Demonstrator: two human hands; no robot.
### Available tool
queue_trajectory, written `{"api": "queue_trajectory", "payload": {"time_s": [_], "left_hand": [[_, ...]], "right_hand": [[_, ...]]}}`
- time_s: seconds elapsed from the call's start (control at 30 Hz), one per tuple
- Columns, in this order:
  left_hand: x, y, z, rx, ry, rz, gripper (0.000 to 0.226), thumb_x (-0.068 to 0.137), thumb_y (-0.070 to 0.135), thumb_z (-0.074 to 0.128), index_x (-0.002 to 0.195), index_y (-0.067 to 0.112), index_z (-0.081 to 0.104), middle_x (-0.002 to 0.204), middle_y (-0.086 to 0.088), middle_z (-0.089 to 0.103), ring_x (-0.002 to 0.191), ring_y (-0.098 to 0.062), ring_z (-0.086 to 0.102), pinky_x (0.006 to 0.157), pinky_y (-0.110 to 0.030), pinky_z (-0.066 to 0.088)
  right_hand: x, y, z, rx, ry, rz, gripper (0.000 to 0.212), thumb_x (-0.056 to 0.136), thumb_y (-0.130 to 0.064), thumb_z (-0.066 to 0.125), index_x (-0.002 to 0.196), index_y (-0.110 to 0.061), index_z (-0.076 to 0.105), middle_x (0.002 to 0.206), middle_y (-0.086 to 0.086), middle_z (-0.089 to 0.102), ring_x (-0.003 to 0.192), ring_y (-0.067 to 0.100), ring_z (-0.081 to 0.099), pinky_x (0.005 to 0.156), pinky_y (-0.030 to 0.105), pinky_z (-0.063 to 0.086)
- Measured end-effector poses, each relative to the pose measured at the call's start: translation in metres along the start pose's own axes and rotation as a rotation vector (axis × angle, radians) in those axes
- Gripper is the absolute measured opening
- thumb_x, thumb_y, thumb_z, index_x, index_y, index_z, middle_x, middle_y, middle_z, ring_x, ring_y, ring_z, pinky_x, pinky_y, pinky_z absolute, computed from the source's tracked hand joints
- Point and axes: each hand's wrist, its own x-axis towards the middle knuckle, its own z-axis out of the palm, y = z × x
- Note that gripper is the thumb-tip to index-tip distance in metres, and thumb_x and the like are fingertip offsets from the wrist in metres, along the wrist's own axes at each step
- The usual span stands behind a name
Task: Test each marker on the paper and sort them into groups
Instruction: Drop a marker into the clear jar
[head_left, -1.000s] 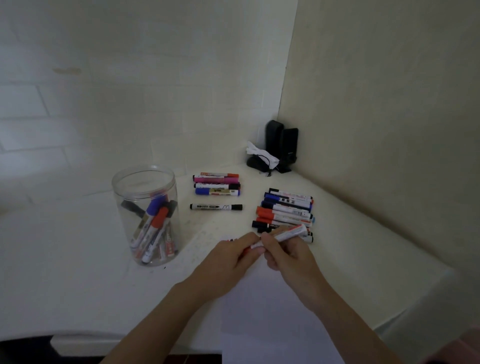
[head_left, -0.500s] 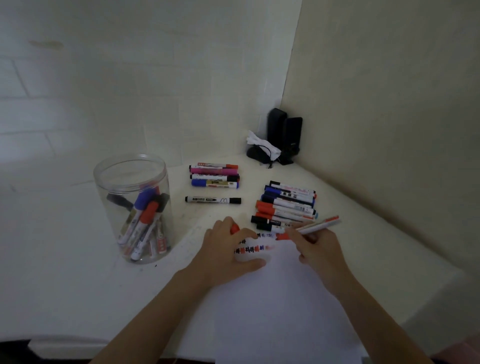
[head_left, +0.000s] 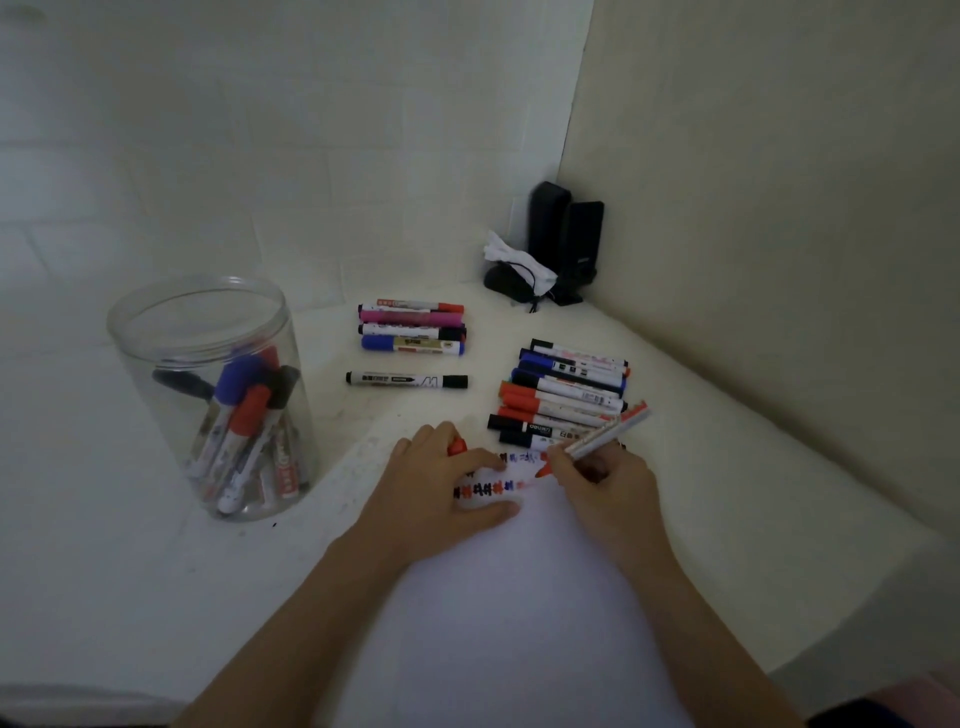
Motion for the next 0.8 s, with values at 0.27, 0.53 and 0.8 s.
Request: {"api": "queue_trajectory", "payload": {"time_s": [0.27, 0.53, 0.8], "left_hand": [[0.0003, 0.0028, -0.0023, 0.012, -0.016, -0.019, 0.065, 0.068, 0.083, 0.034, 0.115, 0.044, 0.059, 0.087, 0.012, 0.035, 0.083, -0.008, 0.034, 0.079, -0.028, 0.029], [0.0007, 0.0017, -0.0015, 0.017, -0.026, -0.027, 0.065, 0.069, 0.083, 0.034, 0.115, 0.045, 0.058, 0.088, 0.013, 0.036, 0.084, -0.007, 0.034, 0.078, -0.027, 0.028], [0.0008, 0.0022, -0.0016, 0.028, -0.032, -0.030, 0.066, 0.068, 0.084, 0.032, 0.116, 0.046, 0.058, 0.088, 0.012, 0.037, 0.083, -0.008, 0.034, 0.078, -0.027, 0.029]], "right_hand": [[-0.0030, 0.0008, 0.0024, -0.062, -0.027, -0.058, 0.009, 0.087, -0.033, 0.070, 0.080, -0.027, 0.069, 0.080, -0.008, 0.073, 0.077, 0.005, 0.069, 0.078, 0.034, 0.059], [-0.0022, 0.0031, 0.0029, -0.100, -0.048, -0.091, 0.009, 0.088, -0.031, 0.069, 0.080, -0.026, 0.068, 0.079, -0.011, 0.071, 0.079, 0.003, 0.068, 0.079, 0.034, 0.059], [-0.0017, 0.0053, 0.0024, -0.045, -0.047, -0.062, 0.009, 0.088, -0.032, 0.068, 0.081, -0.025, 0.069, 0.082, -0.005, 0.073, 0.081, 0.008, 0.070, 0.080, 0.037, 0.059]]}}
